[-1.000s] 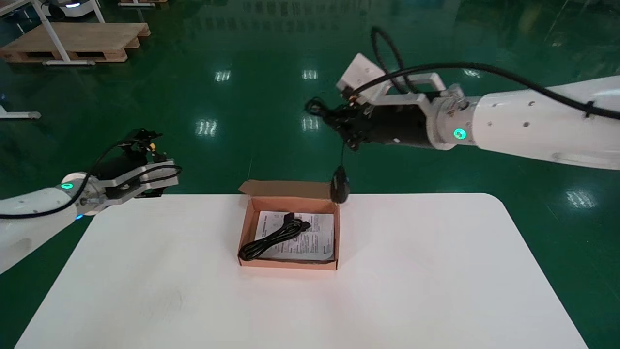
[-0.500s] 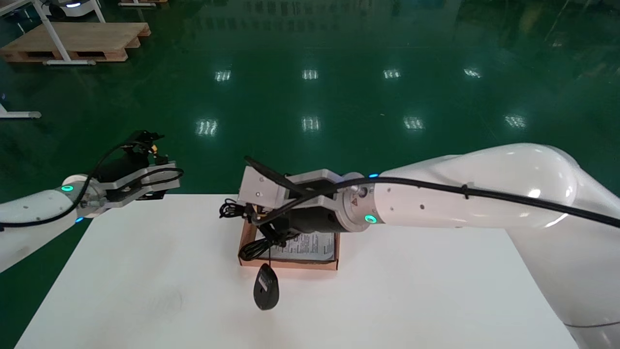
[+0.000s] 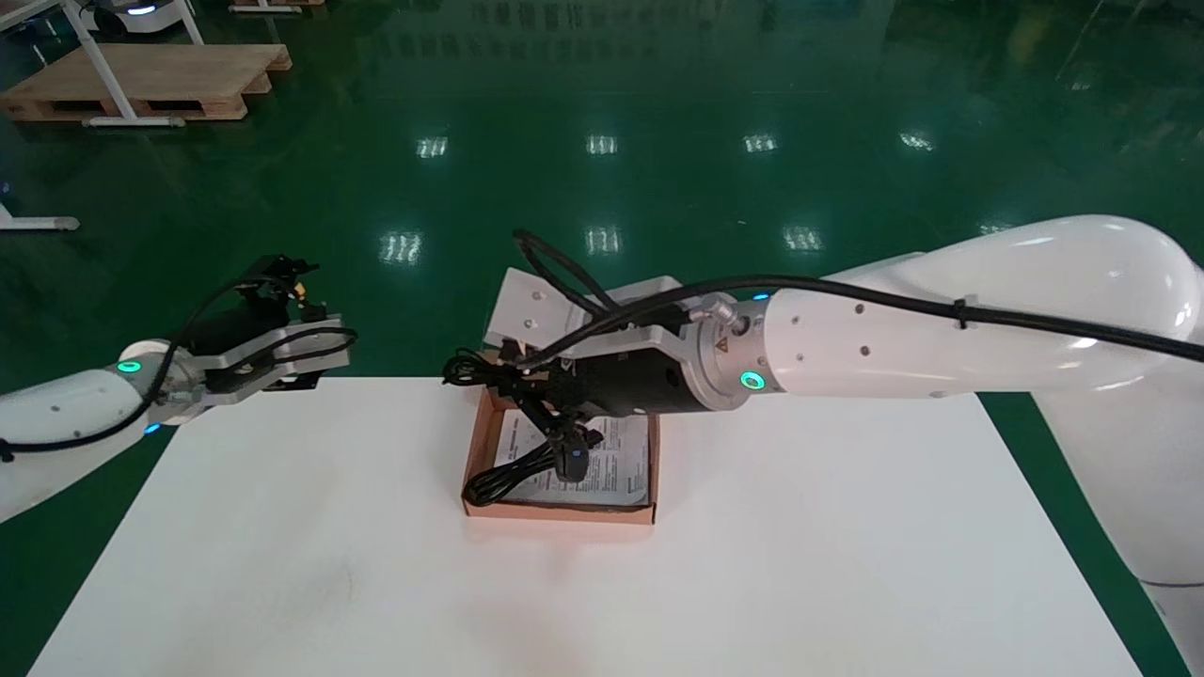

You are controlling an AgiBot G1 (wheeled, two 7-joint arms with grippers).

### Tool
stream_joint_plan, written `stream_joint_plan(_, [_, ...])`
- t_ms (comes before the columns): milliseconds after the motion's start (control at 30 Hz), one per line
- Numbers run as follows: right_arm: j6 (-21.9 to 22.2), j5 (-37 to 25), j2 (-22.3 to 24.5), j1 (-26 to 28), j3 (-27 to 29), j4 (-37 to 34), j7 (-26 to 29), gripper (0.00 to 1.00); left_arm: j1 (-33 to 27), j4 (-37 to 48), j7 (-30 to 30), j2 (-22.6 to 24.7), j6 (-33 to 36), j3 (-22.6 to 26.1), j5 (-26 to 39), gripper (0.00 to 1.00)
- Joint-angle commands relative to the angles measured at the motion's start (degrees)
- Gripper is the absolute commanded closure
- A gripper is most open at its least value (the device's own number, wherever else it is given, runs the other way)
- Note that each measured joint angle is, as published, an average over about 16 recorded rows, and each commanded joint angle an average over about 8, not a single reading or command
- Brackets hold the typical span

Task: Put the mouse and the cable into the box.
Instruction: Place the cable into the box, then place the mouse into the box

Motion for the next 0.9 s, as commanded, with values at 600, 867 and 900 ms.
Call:
stream_joint_plan(600, [9.5, -9.5, -2.3, -4.1, -2.9, 0.4, 4.5, 1.0, -0.1, -3.2, -10.4, -1.2, -0.4, 2.4, 7.7, 0.0])
stream_joint_plan(867, [21.0, -18.8, -3.5, -5.9, -5.9, -1.2, 13.0, 1.0, -0.1, -4.3, -14.1, -1.6, -0.3, 2.8, 10.9, 0.0])
stream_joint_plan(900, [21.8, -19.6, -3.5, -6.0, -6.5, -1.3, 14.0, 1.0, 0.0, -4.5, -14.6, -1.6, -0.2, 2.9, 11.3, 0.0])
